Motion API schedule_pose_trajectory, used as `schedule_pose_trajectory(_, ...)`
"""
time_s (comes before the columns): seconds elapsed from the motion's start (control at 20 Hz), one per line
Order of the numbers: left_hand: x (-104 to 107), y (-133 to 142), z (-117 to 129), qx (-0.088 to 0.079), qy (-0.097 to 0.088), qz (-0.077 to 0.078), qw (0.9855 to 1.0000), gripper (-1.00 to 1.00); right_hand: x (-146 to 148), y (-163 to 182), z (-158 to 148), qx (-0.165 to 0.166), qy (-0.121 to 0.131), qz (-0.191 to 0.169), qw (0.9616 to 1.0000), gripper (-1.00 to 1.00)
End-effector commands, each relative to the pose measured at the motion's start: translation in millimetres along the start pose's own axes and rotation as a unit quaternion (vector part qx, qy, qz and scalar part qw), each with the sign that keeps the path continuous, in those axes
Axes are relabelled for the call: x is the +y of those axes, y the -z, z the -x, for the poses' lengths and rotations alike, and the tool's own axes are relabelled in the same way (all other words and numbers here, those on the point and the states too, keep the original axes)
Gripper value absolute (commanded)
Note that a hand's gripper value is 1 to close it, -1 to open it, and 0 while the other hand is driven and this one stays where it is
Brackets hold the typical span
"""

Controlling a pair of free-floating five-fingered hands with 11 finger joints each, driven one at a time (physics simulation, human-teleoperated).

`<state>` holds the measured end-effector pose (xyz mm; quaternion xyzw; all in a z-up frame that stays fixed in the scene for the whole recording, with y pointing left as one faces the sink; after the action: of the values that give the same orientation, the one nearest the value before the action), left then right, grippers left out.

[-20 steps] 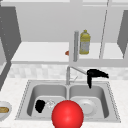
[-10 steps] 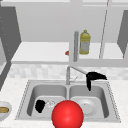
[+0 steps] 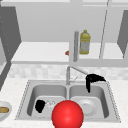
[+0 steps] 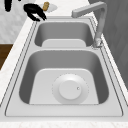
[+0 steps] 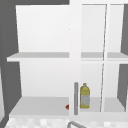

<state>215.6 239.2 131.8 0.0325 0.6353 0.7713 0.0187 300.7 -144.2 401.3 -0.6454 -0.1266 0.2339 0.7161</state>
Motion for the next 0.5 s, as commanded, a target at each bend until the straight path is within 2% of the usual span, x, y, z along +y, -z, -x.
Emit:
schedule_pose_trajectory(0.0, 0, 0, 0, 0.0, 0.0, 0.0, 1.0, 0.0, 9, 2, -3, -0.024, -0.014, 0.0, 0.9996, -1.0)
schedule_pose_trajectory(0.45, 0, 0, 0, 0.0, 0.0, 0.0, 1.0, 0.0, 43, 30, 3, -0.051, -0.003, 0.002, 0.9987, -1.0)
